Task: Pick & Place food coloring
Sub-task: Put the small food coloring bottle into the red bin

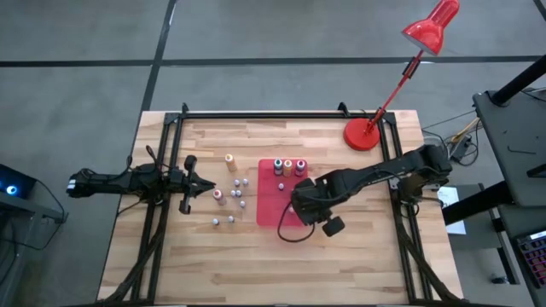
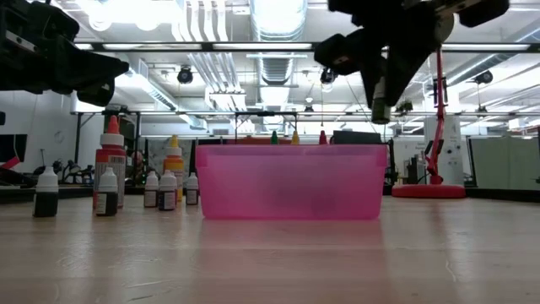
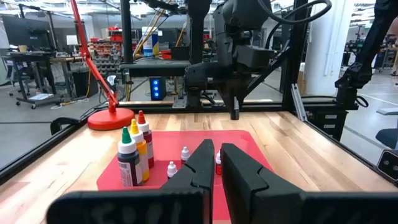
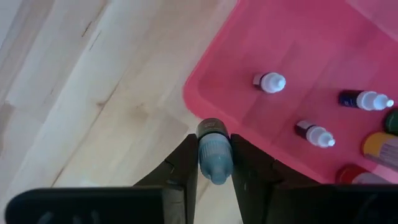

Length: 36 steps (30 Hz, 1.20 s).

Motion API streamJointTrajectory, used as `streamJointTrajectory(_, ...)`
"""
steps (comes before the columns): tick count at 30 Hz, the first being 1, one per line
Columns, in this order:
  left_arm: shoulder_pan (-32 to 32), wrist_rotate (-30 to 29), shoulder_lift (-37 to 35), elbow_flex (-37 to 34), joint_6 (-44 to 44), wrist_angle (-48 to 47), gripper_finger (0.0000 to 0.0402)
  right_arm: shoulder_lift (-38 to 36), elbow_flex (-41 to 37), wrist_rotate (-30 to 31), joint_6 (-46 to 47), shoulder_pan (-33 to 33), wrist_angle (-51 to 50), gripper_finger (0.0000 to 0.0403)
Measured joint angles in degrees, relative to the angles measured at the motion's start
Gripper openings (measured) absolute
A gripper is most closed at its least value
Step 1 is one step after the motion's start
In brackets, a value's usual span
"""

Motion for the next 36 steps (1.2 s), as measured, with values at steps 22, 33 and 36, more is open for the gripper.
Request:
streamJointTrajectory(22,0.0,0.0,0.3,0.0,0.0,0.0,0.0003,7.5,3.2,0.4,-9.0,-3.3,0.7,0.0069)
streamJointTrajectory(33,0.0,0.0,0.6,0.0,0.0,0.0,0.0003,10.6,3.4,0.4,-21.4,-3.6,2.4,0.0069)
streamJointTrajectory(36,0.0,0.0,0.7,0.0,0.0,0.0,0.0003,12.0,3.5,0.5,-21.2,-3.9,2.5,0.0069)
